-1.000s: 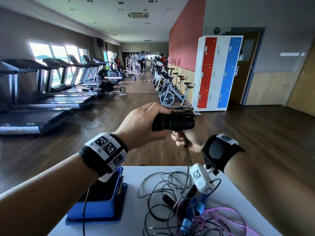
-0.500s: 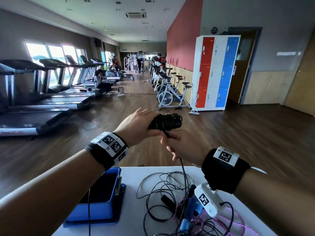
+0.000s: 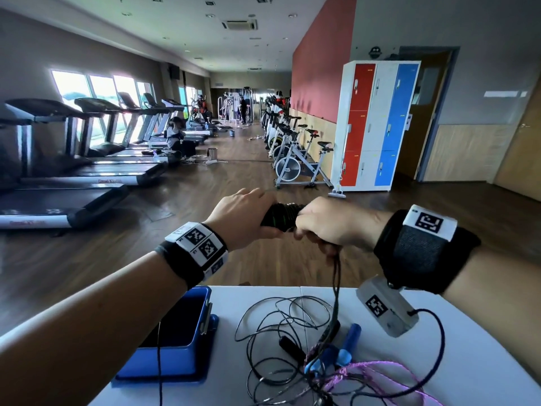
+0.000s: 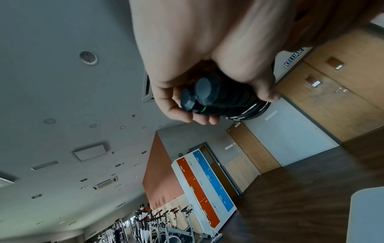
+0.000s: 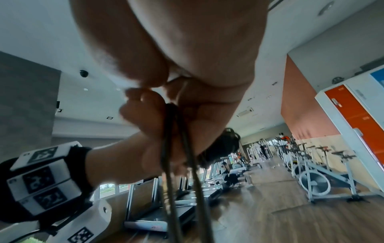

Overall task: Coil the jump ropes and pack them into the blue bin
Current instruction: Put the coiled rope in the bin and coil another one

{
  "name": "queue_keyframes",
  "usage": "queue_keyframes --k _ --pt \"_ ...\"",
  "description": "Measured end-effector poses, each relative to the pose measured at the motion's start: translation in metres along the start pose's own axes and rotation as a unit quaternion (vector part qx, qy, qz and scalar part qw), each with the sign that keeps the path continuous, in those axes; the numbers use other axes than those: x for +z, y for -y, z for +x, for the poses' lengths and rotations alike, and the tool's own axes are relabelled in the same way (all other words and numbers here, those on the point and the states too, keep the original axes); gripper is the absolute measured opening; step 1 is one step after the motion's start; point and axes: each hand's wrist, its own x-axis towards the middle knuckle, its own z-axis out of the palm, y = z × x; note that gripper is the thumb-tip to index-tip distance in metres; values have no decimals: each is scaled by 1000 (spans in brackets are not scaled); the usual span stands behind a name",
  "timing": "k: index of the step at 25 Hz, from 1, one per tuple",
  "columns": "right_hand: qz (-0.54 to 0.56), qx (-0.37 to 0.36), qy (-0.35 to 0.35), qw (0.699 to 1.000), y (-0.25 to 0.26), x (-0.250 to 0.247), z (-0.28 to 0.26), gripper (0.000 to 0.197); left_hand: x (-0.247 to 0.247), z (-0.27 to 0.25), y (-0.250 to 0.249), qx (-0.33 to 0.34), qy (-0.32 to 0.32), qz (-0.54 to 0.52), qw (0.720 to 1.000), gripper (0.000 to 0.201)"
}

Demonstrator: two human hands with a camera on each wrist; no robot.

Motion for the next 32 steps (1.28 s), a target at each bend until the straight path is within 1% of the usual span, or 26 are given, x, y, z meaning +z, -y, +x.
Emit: queue_keyframes --k 2,4,6,8,11,13,17,19,21,23,24,25,26,27,28,29,30,31,32 --pt "-126 -34 -13 991 5 -12 8 20 3 -6 0 20 7 -5 1000 65" --pt "-197 -64 -17 978 12 -28 15 20 3 -11 -2 54 0 -32 998 64" --pt "-213 -81 -13 974 20 -42 20 21 0 -14 -6 85 -12 -66 994 62" --pt "-208 -96 12 973 25 -50 27 22 -3 -16 -9 110 -28 -90 990 61" --pt "-190 -100 57 975 21 -55 38 21 -6 -20 -15 138 -49 -88 985 62" --pt "-153 -99 78 980 13 -57 43 21 -6 -24 -16 158 -71 -96 980 61" --pt "1 -106 99 989 -16 -51 54 27 -7 -28 -11 162 -114 -155 968 62" --pt "92 -118 110 983 -25 -44 55 18 -6 -29 -11 171 -144 -182 958 64" --pt "184 -96 88 974 -38 -33 59 10 -2 -31 -13 164 -169 -227 945 70" --pt "239 -49 31 969 -66 -19 68 13 5 -31 -19 160 -182 -249 938 80" --pt "258 -16 -10 966 -82 -10 72 11 8 -29 -21 166 -190 -247 936 80" --pt "280 9 -51 958 -94 2 69 14 13 -26 -22 169 -197 -246 934 76" --pt "330 28 -73 941 -106 16 74 20 17 -23 -23 165 -200 -245 934 73" --pt "379 29 -69 922 -105 30 72 16 20 -20 -22 153 -200 -244 936 71" --pt "404 16 -65 912 -100 45 69 19 25 -17 -21 139 -196 -240 941 71" --pt "405 15 -48 913 -94 56 64 26 30 -14 -19 126 -191 -232 946 72" --pt "422 7 -44 905 -91 65 63 28 36 -12 -17 117 -184 -220 951 73" --pt "409 -4 -49 911 -84 72 52 26 41 -10 -16 108 -177 -208 956 73" --pt "397 -18 -71 915 -87 73 48 22 45 -9 -15 99 -171 -197 960 73"
